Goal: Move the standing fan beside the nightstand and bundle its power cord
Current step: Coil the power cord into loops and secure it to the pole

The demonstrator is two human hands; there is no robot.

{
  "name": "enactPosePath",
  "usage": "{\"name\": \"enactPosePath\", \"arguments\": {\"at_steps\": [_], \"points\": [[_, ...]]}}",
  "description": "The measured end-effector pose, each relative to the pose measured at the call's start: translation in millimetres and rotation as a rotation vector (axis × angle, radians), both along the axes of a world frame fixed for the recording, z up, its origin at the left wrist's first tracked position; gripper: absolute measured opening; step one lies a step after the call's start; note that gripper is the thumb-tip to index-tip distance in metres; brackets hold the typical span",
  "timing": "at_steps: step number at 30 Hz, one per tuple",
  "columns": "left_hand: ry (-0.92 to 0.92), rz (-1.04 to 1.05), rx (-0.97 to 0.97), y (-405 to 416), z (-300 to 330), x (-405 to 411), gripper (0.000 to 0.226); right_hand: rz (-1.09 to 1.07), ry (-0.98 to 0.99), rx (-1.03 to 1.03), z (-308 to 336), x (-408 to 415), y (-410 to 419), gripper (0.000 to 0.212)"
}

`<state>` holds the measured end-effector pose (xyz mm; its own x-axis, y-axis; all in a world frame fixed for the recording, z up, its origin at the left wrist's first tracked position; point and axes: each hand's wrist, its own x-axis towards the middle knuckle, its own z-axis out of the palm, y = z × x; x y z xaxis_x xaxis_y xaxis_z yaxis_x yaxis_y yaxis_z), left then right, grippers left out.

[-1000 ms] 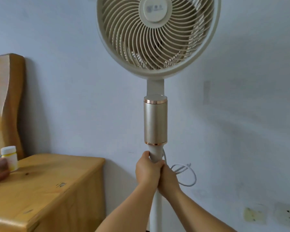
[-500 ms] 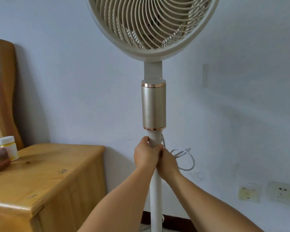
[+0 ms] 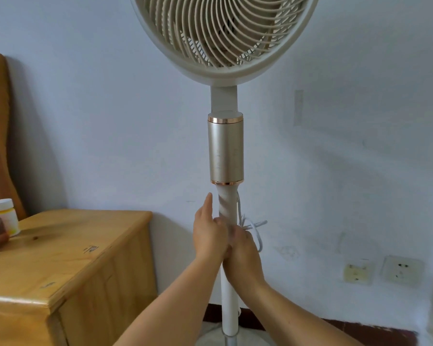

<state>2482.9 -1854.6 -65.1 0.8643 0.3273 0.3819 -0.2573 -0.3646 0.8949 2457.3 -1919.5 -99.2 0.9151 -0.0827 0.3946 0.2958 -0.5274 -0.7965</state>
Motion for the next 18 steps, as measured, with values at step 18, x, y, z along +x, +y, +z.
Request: {"name": "enactPosePath", "arguments": {"at_steps": [18], "points": [[0.164, -0.009, 0.085, 28, 4, -15, 0.075, -0.028, 0.199, -0.426, 27, -6, 9, 0.08]]}}
